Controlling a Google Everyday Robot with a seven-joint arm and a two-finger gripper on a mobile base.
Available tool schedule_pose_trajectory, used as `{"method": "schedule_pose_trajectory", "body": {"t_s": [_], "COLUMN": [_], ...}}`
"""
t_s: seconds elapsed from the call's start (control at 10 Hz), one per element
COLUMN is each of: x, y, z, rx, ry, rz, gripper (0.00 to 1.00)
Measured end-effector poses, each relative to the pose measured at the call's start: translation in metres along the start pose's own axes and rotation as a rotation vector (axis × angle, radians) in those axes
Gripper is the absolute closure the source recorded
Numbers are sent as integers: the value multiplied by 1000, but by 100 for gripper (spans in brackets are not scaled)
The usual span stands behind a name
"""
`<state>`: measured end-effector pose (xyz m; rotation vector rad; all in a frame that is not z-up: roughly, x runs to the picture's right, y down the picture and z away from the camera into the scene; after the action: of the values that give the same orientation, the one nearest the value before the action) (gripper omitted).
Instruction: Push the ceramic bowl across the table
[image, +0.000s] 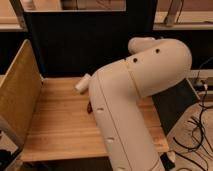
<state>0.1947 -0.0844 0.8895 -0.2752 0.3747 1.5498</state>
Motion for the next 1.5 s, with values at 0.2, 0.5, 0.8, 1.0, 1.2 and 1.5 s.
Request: {"method": "schedule_pose_trajectory", "body": {"t_s": [0.2, 0.5, 0.8, 1.0, 1.2, 1.5], "x": [0, 0, 0, 0, 0, 0], "y": [0, 0, 0, 0, 0, 0], "z": [0, 0, 0, 0, 0, 0], "rx": [0, 0, 0, 0, 0, 0], "ry": [0, 0, 0, 0, 0, 0], "rz": [0, 0, 0, 0, 0, 0], "gripper": [20, 20, 20, 28, 50, 78]}}
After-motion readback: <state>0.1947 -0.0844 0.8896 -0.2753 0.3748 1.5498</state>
